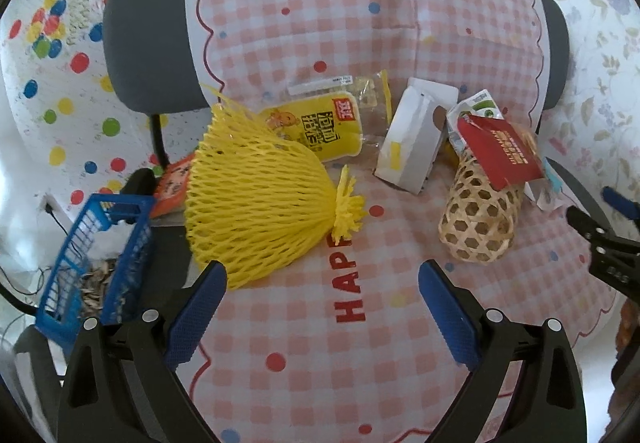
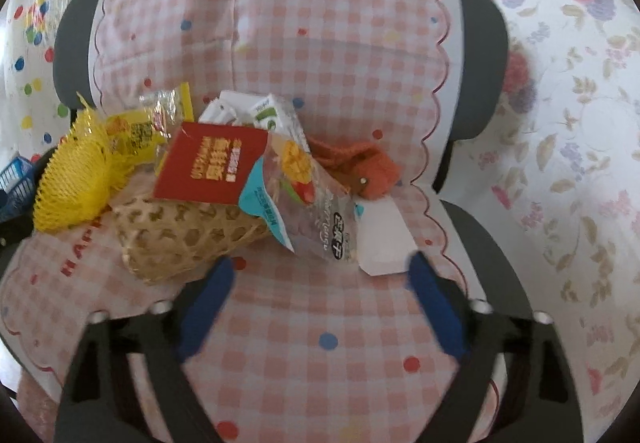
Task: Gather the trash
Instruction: 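Close the right gripper on the clear plastic wrapper with blue tab, then grasp the yellow foam net with the left gripper while the right holds the wrapper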
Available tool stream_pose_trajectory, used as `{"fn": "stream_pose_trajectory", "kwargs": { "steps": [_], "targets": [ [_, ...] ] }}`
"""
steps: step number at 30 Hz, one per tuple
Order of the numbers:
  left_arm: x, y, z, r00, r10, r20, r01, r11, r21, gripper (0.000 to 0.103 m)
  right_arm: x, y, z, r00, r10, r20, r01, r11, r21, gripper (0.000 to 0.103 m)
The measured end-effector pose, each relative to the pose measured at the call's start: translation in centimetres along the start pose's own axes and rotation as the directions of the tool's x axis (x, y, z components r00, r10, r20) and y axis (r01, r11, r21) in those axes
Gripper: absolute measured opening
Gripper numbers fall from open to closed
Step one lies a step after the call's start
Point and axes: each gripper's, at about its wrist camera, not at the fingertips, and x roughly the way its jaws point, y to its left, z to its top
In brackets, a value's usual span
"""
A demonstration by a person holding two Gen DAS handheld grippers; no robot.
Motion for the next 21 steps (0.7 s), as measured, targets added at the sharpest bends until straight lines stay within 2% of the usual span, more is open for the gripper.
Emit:
{"fn": "stream_pose_trajectory", "kwargs": {
  "steps": [2,8,12,13,14,21],
  "targets": [
    [0.6,-0.1,0.1,1.0,-0.002,-0.002,0.002,1.0,0.0,0.095,1.4,-0.1,0.4,1.0,0.001,0.007,-0.001,1.0,-0.023,0.076],
    [1.7,-0.7,0.5,1.0,-0.008,0.001,0.008,1.0,0.009,0.095,4.0,0.0,1.4,1.0,-0.01,0.025,0.012,0.997,-0.079,0.042],
    [1.5,-0.7,0.5,1.0,-0.004,0.008,0.004,1.0,0.012,0.095,3.8,-0.1,1.5,0.999,-0.008,0.04,0.012,0.995,-0.098,0.027],
    [1.4,-0.6,0.5,1.0,-0.005,0.012,0.005,1.0,0.011,0.095,3.4,-0.3,1.6,0.999,-0.001,0.049,0.005,0.996,-0.088,0.016],
    [1.1,-0.5,0.5,1.0,-0.004,0.018,0.004,1.0,0.011,0.095,2.9,-0.7,1.7,0.998,0.008,0.06,-0.003,0.997,-0.072,0.012],
    [-0.9,0.2,-0.1,0.999,-0.007,0.043,0.006,1.0,0.009,0.095,-3.4,-4.3,2.4,0.984,0.045,0.172,-0.063,0.993,0.101,0.003]
  ]
}}
